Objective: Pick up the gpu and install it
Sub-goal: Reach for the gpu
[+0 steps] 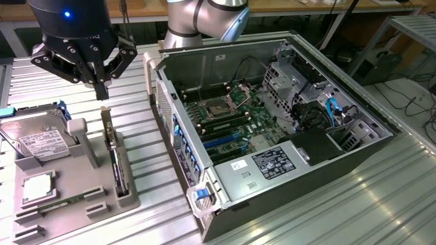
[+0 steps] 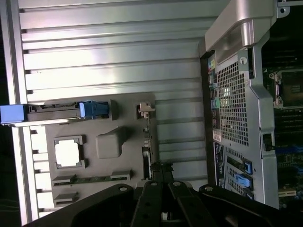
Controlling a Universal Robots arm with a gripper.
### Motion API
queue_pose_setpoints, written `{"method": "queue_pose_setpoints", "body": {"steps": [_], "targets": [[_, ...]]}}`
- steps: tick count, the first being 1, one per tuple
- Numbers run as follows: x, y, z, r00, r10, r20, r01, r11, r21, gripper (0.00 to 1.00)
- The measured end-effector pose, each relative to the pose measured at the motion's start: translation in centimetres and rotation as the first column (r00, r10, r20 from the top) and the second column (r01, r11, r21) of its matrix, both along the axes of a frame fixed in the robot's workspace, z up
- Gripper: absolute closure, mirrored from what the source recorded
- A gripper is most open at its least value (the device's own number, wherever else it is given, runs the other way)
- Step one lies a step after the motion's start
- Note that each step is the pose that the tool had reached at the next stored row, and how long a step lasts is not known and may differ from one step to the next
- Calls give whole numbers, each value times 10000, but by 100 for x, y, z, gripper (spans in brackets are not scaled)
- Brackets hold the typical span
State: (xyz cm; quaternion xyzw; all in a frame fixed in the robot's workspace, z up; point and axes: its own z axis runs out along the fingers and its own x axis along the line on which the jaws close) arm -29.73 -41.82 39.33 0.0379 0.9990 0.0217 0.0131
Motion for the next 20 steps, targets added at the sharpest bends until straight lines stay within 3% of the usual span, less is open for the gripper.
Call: {"method": "queue_pose_setpoints", "body": {"steps": [6, 14, 20], "targets": [[-59, -28, 0, 10000, 1, 0, -1, 10000, 1, 89], [-128, -174, 0, 9999, 133, 1, -133, 9999, 5, 89], [-156, -223, 0, 9997, 244, 0, -244, 9997, 5, 89]]}}
